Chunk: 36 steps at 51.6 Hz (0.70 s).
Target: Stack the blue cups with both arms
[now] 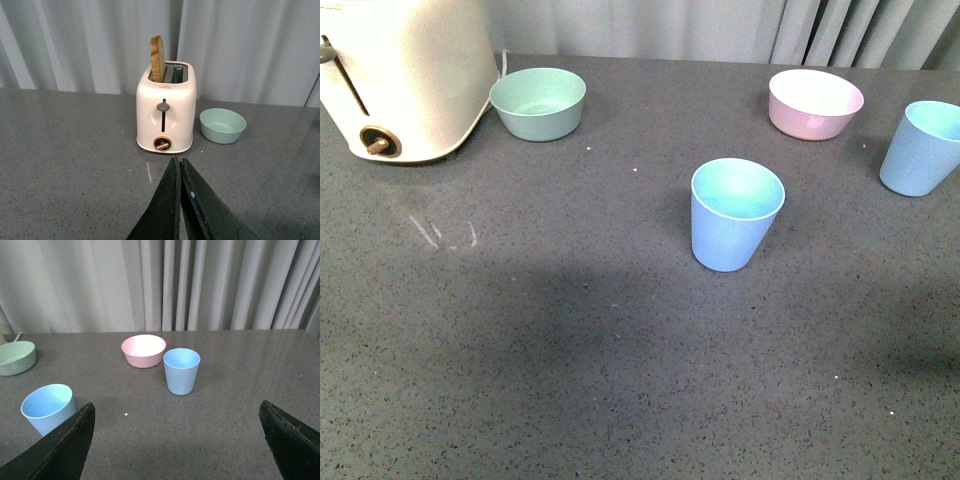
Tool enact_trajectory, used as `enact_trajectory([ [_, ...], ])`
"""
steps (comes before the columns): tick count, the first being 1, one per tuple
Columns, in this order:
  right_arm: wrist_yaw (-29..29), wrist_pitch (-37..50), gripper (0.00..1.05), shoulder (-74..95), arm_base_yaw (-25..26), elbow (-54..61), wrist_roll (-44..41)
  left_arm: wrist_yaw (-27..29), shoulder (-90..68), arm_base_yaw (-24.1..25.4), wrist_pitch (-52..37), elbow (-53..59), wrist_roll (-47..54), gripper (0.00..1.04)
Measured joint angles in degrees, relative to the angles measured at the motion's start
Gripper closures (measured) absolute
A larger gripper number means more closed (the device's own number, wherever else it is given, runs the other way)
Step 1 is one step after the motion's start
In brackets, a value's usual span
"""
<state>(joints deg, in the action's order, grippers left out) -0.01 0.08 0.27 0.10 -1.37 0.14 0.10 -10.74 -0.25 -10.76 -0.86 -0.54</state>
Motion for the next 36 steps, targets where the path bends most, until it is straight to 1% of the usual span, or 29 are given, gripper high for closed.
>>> enact_trajectory([
  [4, 0.0, 0.0, 0.09, 0.0, 0.0, 0.0, -0.02, -0.02, 1.16, 0.0, 1.18, 0.0, 0.0, 1.03],
  [7, 0.02, 0.0, 0.09, 0.0, 0.0, 0.0, 0.0, -0.02, 6.27, 0.0, 8.28, -0.02, 0.0, 1.03],
  [9, 0.0, 0.0, 0.09, 0.0, 0.0, 0.0, 0.0, -0.02, 8.17, 0.0, 9.86, -0.02, 0.0, 1.03],
  [27, 0.0, 0.0, 0.09, 0.0, 0.0, 0.0, 0.0, 0.0, 10.23, 0.0, 10.67, -0.02, 0.0, 1.03],
  [30, 0.0, 0.0, 0.09, 0.0, 0.0, 0.0, 0.0, -0.02, 10.23, 0.0, 10.67, -0.02, -0.02, 0.96],
  [33, 0.04, -0.02, 0.09, 0.02, 0.0, 0.0, 0.0, -0.02, 10.23, 0.0, 10.69, -0.02, 0.0, 0.86],
  [34, 1.03, -1.27, 0.09, 0.76, 0.37, -0.39, 0.66, -0.02, 10.23, 0.0, 10.69, -0.02, -0.02, 0.82],
  [35, 4.26, -4.17, 0.09, 1.88, 1.18, -1.42, 2.05, 0.0, 10.23, 0.0, 10.69, -0.02, -0.02, 0.79],
  [36, 8.7, -9.84, 0.09, 5.77, 3.26, -3.65, 3.76, 0.02, 10.23, 0.0, 10.69, -0.02, 0.0, 0.73],
])
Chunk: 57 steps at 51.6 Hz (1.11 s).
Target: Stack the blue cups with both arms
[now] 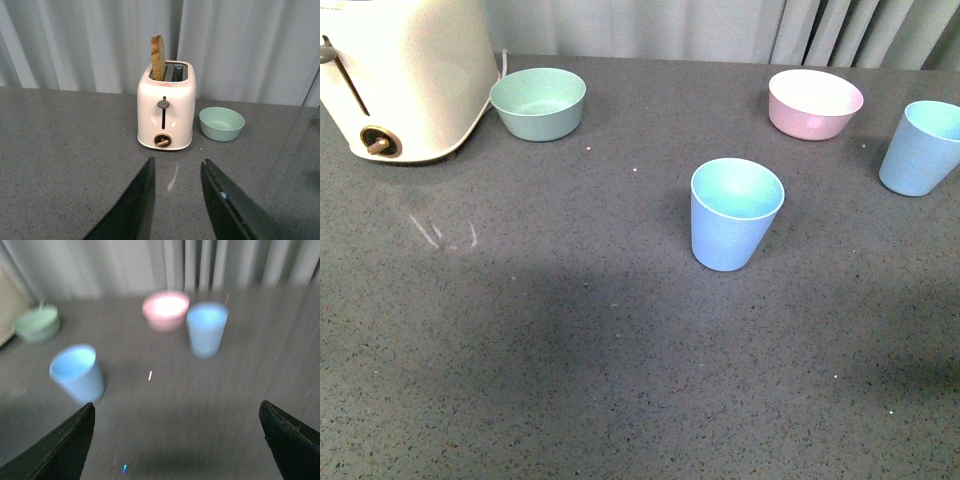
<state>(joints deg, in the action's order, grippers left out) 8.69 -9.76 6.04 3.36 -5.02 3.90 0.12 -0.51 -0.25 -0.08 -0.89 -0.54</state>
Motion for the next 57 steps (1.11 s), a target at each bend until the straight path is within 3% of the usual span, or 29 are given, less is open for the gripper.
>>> enact_trajectory([
  [3, 5.38, -1.46, 0.09, 8.96, 4.35, -2.45, 1.44, -0.07, 0.0, 0.0, 0.0, 0.0, 0.0, 0.63],
  [6, 7.63, 6.19, 0.09, 21.2, 9.29, -5.29, 0.74, -0.07, 0.0, 0.0, 0.0, 0.0, 0.0, 0.49],
  [9, 8.11, 14.84, 0.09, 32.63, 11.17, -9.51, -2.36, -0.04, 0.0, 0.0, 0.0, 0.0, 0.0, 0.36],
  [14, 9.18, 21.55, 0.09, 45.92, 11.54, -15.91, -5.99, -0.07, 0.0, 0.0, 0.0, 0.0, 0.0, 0.22],
  [20, 7.98, 23.47, 0.09, 61.94, 10.19, -24.59, -12.5, -0.04, 0.0, 0.0, 0.0, 0.0, 0.09, 0.07],
  [34, 1.53, 16.15, 0.09, 87.78, 3.65, -45.7, -25.42, -0.07, 0.0, 0.0, 0.0, 0.0, 0.09, 0.09],
  [57, -4.44, 12.28, 0.09, 103.95, -2.12, -61.05, -30.34, -0.07, 0.0, 0.0, 0.0, 0.0, 0.09, 0.09],
])
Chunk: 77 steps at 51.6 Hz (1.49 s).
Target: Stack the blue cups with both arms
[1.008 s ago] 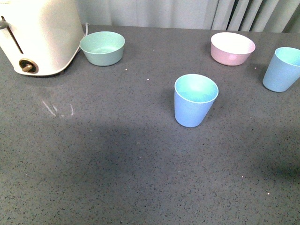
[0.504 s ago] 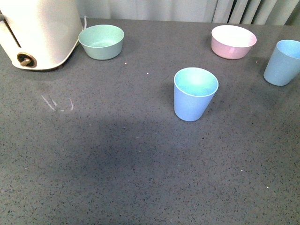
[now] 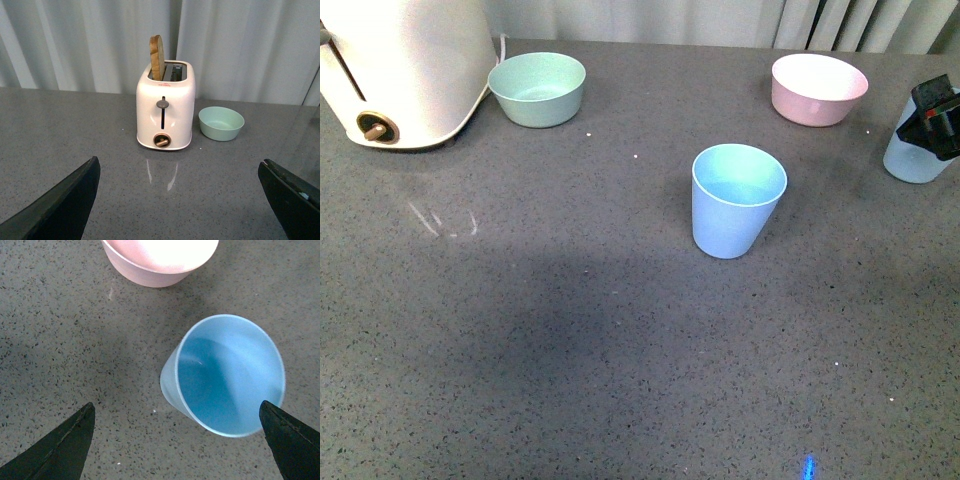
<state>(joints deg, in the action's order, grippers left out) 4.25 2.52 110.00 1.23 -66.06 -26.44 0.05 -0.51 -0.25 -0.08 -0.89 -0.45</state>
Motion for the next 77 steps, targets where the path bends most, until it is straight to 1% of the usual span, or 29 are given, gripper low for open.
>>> enact_trajectory([
  [10, -0.87, -1.53, 0.1, 5.01, -1.16, -4.98, 0.15, 0.0, 0.0, 0.0, 0.0, 0.0, 0.0, 0.09],
  [13, -1.27, -1.81, 0.19, 6.21, -1.36, -6.19, 0.13, 0.0, 0.0, 0.0, 0.0, 0.0, 0.0, 0.09],
  [15, -1.29, -2.03, 0.23, 6.58, -1.36, -6.54, 0.09, 0.0, 0.0, 0.0, 0.0, 0.0, 0.0, 0.09],
  [20, -1.79, -3.85, 0.42, 8.0, -1.4, -8.2, 0.07, 0.0, 0.0, 0.0, 0.0, 0.0, 0.0, 0.09],
  [26, -1.97, -5.33, 0.56, 8.7, -1.36, -9.49, 0.07, 0.0, 0.0, 0.0, 0.0, 0.0, 0.0, 0.09],
  [38, -2.05, -7.23, 1.03, 9.22, -1.05, -10.49, 0.04, 0.0, 0.0, 0.0, 0.0, 0.0, 0.0, 0.09],
  [46, -0.52, -9.16, 1.03, 7.78, -0.81, -10.08, -0.39, 0.0, 0.0, 0.0, 0.0, 0.0, 0.0, 0.09],
  [51, 2.45, -12.0, 1.03, 3.48, -0.81, -7.32, -3.13, 0.0, 0.0, 0.0, 0.0, 0.0, 0.0, 0.09],
  [55, 5.99, -14.62, 1.03, -1.86, -1.05, -4.81, -6.05, 0.0, 0.0, 0.0, 0.0, 0.0, 0.0, 0.09],
  [60, 9.2, -16.87, 1.03, -6.95, -1.68, -3.72, -6.69, 0.0, 0.0, 0.0, 0.0, 0.0, 0.0, 0.09],
  [63, 12.04, -19.15, 1.03, -11.78, -3.15, -3.32, -6.67, 0.0, 0.0, 0.0, 0.0, 0.0, 0.0, 0.09],
  [69, 14.97, -20.74, 1.03, -16.59, -6.19, -2.62, -6.29, 0.0, 0.0, 0.0, 0.0, 0.02, 0.0, 0.09],
  [73, 15.8, -21.44, 1.03, -18.62, -9.31, -2.21, -5.51, 0.0, 0.0, 0.0, 0.0, 0.0, 0.0, 0.09],
  [77, 15.52, -21.99, 1.03, -19.28, -13.7, -1.44, -4.57, 0.0, 0.0, 0.0, 0.0, 0.0, 0.0, 0.09],
])
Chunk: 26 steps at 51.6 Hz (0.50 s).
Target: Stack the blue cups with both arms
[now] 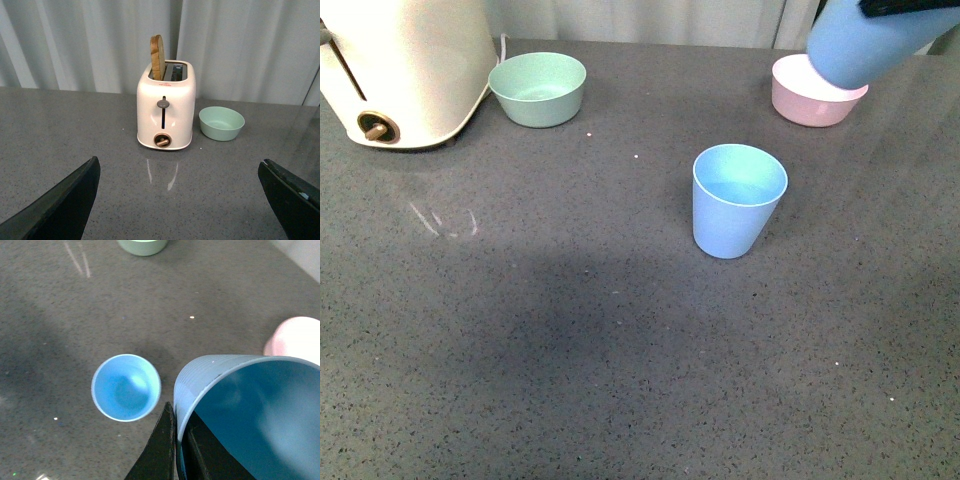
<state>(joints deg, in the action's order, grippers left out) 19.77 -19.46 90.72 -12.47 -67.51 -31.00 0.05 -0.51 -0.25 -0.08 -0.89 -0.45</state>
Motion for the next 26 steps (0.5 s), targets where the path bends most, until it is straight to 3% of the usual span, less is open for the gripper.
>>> enact_trajectory([
  [11, -4.33, 1.53, 1.03, 2.29, -8.24, 2.36, 0.7, 0.0, 0.0, 0.0, 0.0, 0.0, 0.0, 0.09],
  [26, -7.02, 3.13, 1.03, 7.52, -11.45, 2.36, 2.97, 0.0, 0.0, 0.0, 0.0, 0.02, 0.0, 0.09],
])
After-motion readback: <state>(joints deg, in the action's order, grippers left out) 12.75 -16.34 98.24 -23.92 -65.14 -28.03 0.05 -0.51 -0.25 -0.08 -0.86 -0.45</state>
